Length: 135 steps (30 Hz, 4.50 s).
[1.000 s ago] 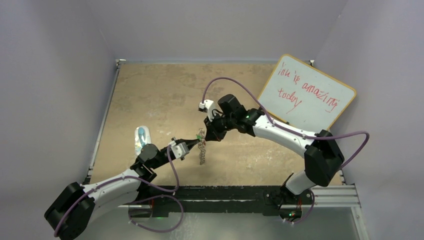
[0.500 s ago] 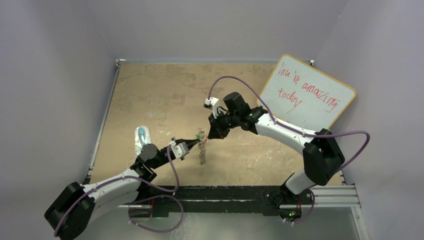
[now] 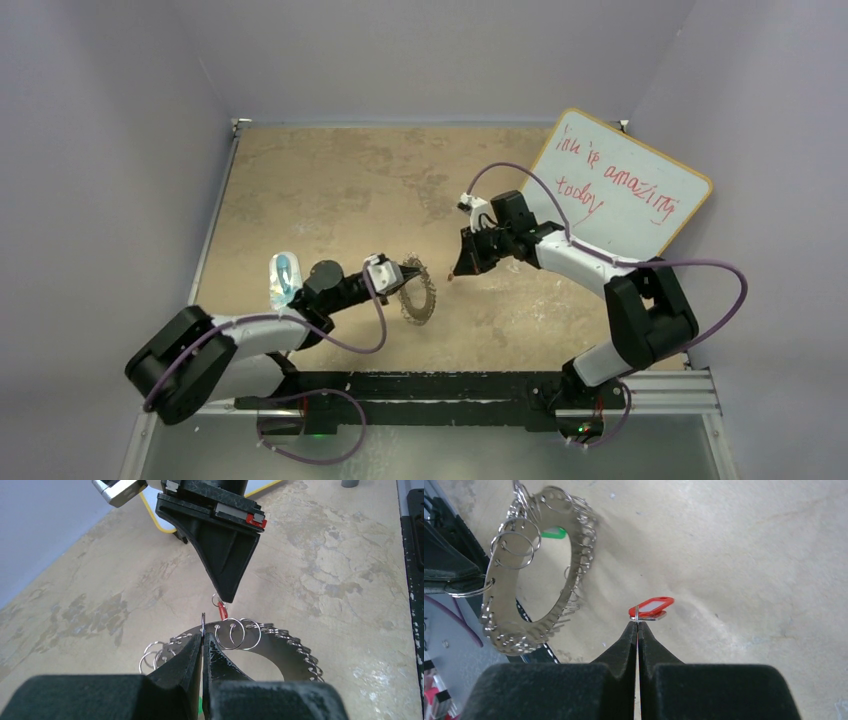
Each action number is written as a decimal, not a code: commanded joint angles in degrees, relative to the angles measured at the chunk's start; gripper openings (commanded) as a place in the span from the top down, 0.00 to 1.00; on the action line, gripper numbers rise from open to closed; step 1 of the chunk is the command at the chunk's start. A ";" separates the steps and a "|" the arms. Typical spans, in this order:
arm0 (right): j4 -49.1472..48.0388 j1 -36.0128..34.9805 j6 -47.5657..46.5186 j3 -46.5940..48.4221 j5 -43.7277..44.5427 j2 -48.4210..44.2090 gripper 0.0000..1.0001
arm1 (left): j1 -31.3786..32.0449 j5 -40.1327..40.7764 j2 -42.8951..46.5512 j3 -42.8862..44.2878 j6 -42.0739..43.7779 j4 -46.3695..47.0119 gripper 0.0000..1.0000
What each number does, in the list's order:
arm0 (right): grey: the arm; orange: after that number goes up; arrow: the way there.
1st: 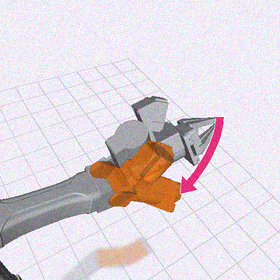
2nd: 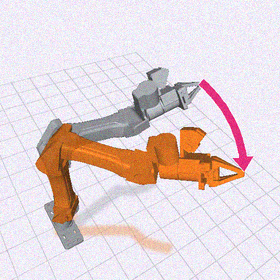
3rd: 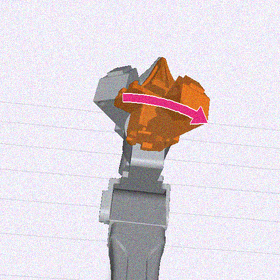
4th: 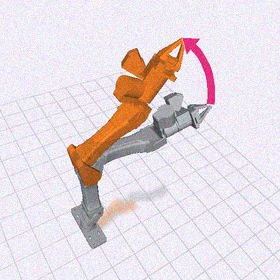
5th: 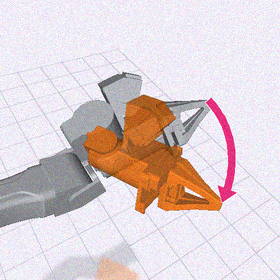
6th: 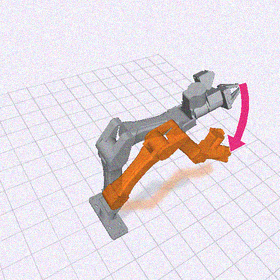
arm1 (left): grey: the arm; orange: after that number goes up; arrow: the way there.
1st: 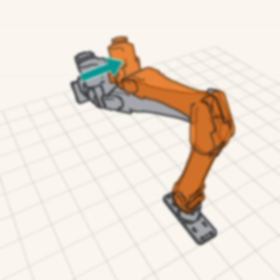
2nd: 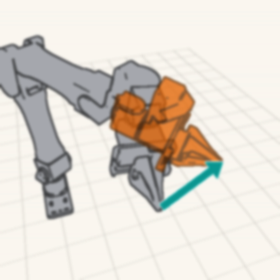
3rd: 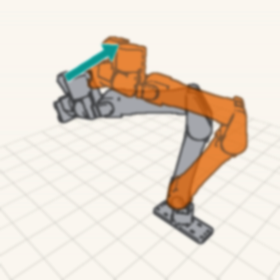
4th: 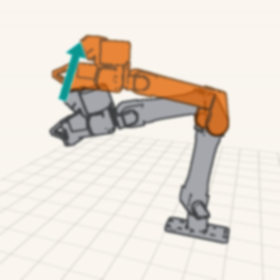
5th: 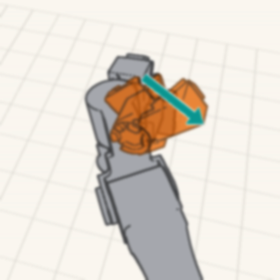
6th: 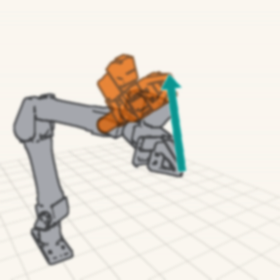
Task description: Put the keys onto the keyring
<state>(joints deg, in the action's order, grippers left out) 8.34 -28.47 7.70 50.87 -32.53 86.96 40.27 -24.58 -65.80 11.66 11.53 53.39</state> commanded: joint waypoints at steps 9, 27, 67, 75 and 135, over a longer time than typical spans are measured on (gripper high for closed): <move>1.41 4.16 4.38 -1.49 12.63 3.96 0.92 | 0.19 -6.75 -23.08 14.09 -6.17 4.90 1.00; -1.68 0.16 1.49 2.44 9.55 4.25 0.40 | 0.16 21.78 -3.84 7.28 -21.97 -16.35 0.32; -13.35 -8.20 11.93 -12.74 27.65 -22.85 0.22 | -3.21 35.92 11.09 3.30 -47.65 -35.98 0.01; -10.51 -8.14 14.16 -13.72 15.41 -21.16 0.26 | -3.24 25.32 2.57 6.90 -48.91 -37.73 0.08; -5.62 -12.29 28.32 -2.46 5.15 4.79 0.67 | -3.15 28.26 -3.79 6.28 -55.89 -36.33 0.35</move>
<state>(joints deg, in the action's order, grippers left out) 3.57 -39.62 33.71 47.27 -25.93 90.48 37.15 4.56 -68.97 17.08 -45.25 17.02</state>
